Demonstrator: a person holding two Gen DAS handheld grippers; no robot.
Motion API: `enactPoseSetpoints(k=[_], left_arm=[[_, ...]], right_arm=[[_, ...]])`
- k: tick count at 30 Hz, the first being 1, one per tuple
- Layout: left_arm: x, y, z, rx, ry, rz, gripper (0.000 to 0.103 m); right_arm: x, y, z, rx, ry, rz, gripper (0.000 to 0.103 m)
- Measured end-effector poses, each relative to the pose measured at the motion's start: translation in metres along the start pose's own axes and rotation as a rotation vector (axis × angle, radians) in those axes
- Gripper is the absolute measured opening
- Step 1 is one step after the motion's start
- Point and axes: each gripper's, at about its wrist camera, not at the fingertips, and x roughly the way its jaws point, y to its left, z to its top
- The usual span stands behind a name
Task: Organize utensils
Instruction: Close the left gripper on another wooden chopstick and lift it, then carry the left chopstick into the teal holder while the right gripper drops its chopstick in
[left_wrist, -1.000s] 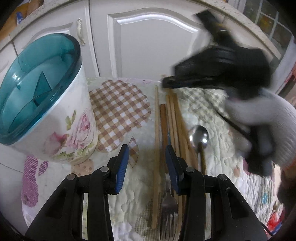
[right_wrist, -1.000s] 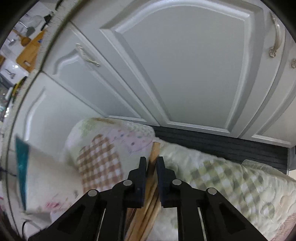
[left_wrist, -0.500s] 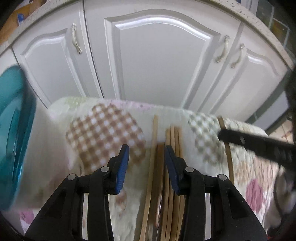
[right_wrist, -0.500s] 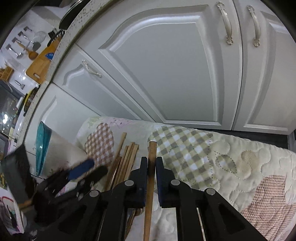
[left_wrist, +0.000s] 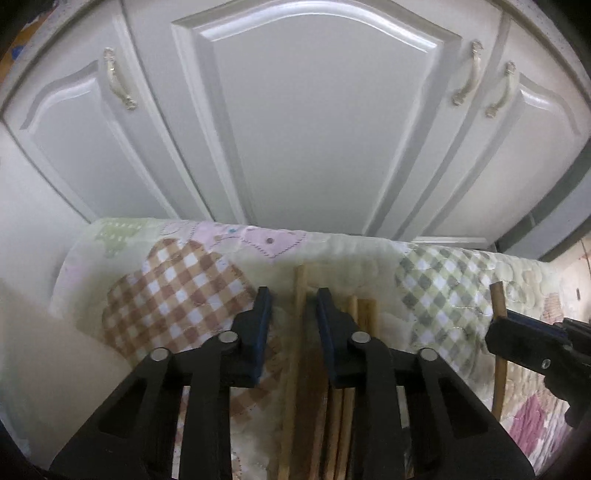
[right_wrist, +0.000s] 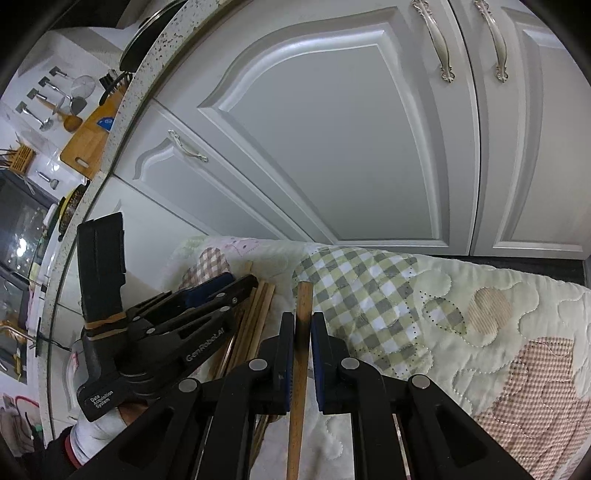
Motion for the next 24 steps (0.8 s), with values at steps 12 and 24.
enactPoseSetpoints(k=[12,24], left_arm=[[-0.071,0.011,-0.016,-0.045,-0.076,-0.195,0.005],[-0.187,0.066,-0.067,-0.103,-0.218,-0.3,0.004]], right_arm=[[-0.038,0.023,-0.003,-0.04,-0.065,0.005,0.008],[-0.099,0.078,-0.026,-0.135,-0.148,-0.001,0.008]])
